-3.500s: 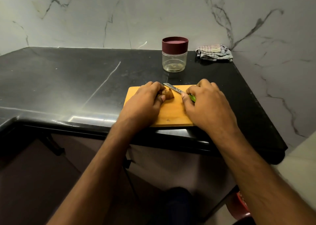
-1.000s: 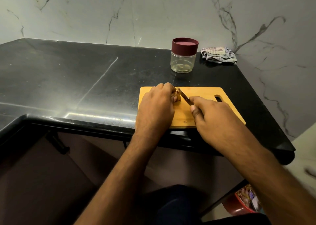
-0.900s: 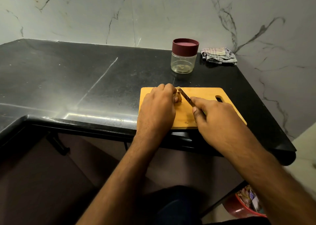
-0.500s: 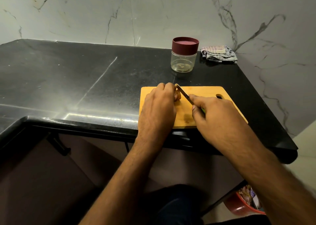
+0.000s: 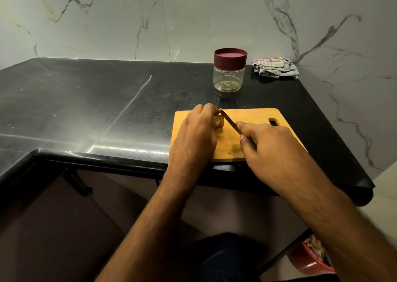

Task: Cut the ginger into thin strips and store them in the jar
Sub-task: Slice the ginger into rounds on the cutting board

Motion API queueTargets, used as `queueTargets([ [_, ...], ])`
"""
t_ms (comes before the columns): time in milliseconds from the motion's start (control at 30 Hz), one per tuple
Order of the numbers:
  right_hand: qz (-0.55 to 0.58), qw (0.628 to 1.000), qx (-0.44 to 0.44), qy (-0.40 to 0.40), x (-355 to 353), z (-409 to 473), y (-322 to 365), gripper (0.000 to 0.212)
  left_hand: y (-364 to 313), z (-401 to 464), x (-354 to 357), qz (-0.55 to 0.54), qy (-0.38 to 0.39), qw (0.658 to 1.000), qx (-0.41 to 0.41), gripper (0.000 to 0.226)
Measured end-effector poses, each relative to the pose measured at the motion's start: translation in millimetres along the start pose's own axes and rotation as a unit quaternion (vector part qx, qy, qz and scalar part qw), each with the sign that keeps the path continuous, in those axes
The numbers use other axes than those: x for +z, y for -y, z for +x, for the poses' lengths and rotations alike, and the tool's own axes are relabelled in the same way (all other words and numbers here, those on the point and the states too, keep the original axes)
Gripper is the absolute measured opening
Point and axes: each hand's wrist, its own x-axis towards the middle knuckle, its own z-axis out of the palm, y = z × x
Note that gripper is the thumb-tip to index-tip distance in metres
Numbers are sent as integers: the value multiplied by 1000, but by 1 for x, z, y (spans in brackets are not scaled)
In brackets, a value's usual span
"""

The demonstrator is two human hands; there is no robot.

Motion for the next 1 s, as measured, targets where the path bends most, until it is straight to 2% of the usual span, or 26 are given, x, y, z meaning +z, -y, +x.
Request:
queueTargets([
  [233,21,1000,-13,4,-4,-4,-7,41,-1,0,-1,-4,-1,1000,-2,11],
  [367,28,999,-23,-19,-6,-5,-7,42,-2,0,0,3,5,1000,-3,12],
  [700,-1,1000,-11,-8,-8,1,-2,39,-1,-2,0,8,-5,1000,-10,12],
  [1000,-9,998,20,59,4,11,-3,33,-1,0,-1,26,-6,1000,-9,17],
])
